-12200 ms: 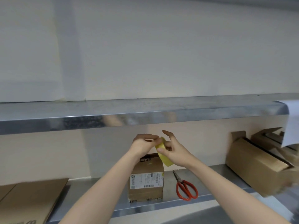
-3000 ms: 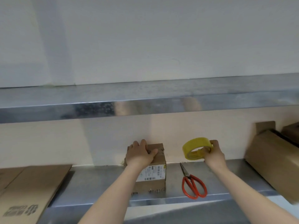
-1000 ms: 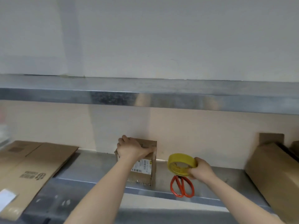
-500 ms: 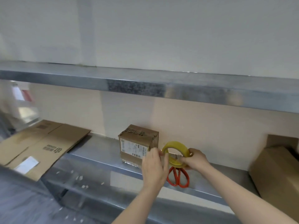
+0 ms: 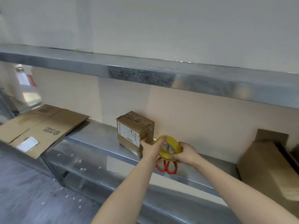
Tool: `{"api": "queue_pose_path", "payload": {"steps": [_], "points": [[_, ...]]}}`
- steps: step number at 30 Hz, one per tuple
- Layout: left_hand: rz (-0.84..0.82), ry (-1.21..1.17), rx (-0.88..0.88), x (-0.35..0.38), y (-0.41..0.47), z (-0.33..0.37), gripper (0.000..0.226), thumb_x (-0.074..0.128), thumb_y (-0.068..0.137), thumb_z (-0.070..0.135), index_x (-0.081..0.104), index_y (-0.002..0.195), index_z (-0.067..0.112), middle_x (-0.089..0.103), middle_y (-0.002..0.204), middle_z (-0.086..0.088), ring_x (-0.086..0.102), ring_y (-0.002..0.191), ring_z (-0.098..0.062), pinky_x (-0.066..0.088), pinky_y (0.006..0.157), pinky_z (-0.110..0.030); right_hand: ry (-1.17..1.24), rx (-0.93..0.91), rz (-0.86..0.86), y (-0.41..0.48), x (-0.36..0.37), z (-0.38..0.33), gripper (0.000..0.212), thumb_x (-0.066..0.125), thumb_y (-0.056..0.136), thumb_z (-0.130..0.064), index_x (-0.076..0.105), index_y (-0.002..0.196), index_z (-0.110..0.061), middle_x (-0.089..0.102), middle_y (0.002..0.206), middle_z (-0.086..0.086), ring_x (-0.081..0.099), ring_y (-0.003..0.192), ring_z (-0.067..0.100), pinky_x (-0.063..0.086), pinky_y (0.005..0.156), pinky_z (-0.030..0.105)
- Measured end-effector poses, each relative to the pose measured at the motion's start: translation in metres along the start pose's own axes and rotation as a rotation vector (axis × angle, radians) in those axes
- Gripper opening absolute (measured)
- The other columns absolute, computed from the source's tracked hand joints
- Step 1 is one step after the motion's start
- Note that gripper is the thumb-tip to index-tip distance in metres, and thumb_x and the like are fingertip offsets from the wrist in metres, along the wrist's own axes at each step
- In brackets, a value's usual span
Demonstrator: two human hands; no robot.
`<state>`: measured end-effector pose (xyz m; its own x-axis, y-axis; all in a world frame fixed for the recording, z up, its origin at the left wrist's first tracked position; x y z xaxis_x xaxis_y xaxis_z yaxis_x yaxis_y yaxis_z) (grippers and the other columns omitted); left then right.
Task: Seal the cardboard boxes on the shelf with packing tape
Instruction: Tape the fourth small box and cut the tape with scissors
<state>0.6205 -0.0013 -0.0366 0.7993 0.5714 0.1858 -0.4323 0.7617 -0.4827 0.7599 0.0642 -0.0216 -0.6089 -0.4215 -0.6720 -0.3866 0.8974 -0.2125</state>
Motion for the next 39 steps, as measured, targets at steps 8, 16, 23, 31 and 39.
{"api": "queue_pose_path", "payload": {"steps": [8, 16, 23, 31, 39], "points": [[0.115, 0.136, 0.115, -0.026, 0.006, 0.001, 0.095, 0.084, 0.060, 0.037, 0.026, 0.135, 0.040, 0.054, 0.122, 0.000, 0.055, 0.108, -0.030, 0.051, 0.092, -0.051, -0.177, -0.027, -0.156, 0.014, 0.002, 0.017, 0.026, 0.069, 0.076, -0.007, 0.057, 0.094, -0.021, 0.068, 0.097, 0.005, 0.061, 0.091, 0.021, 0.050, 0.075, 0.025], [0.061, 0.206, 0.129, -0.036, 0.009, 0.001, 0.086, 0.080, 0.073, 0.029, 0.028, 0.141, 0.038, 0.053, 0.124, 0.002, 0.055, 0.106, -0.021, 0.052, 0.081, -0.036, -0.281, 0.013, -0.108, 0.034, 0.045, 0.018, 0.035, 0.060, 0.084, -0.020, 0.040, 0.055, -0.018, 0.046, 0.053, -0.005, 0.039, 0.048, 0.004, 0.027, 0.043, 0.020], [0.039, 0.271, 0.166, -0.046, 0.016, 0.005, 0.082, 0.078, 0.077, 0.024, 0.028, 0.142, 0.032, 0.055, 0.110, 0.008, 0.053, 0.089, -0.004, 0.044, 0.077, -0.031, -0.494, 0.105, -0.074, 0.042, 0.050, 0.017, 0.027, 0.058, 0.075, -0.030, 0.061, 0.100, -0.020, 0.066, 0.103, 0.003, 0.065, 0.095, 0.022, 0.048, 0.067, 0.026], [0.083, 0.356, 0.206, -0.052, 0.015, 0.012, 0.061, 0.079, 0.077, 0.026, 0.036, 0.120, 0.020, 0.052, 0.106, 0.001, 0.056, 0.085, -0.008, 0.049, 0.068, -0.026, -0.364, 0.083, 0.100, 0.039, -0.022, 0.009, 0.045, 0.062, 0.087, -0.039, 0.051, 0.114, -0.004, 0.061, 0.116, 0.011, 0.060, 0.108, 0.028, 0.042, 0.072, 0.024], [0.082, 0.451, 0.273, -0.043, 0.014, 0.010, 0.059, 0.082, 0.071, 0.030, 0.040, 0.113, 0.025, 0.055, 0.108, 0.000, 0.058, 0.100, -0.022, 0.054, 0.089, -0.042, -0.449, -0.153, 0.086, 0.004, -0.040, -0.075, 0.054, 0.060, 0.081, -0.056, 0.038, 0.106, -0.013, 0.053, 0.099, 0.005, 0.055, 0.092, 0.027, 0.039, 0.068, 0.028]]}}
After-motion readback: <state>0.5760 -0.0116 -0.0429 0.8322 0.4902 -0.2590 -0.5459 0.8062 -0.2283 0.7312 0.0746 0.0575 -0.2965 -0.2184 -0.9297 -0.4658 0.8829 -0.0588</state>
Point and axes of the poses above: each hand's wrist, its own y-axis towards the middle knuckle, its own x-axis out of the palm, z = x × y, the point moved 6 cm from there along y, towards the middle knuckle
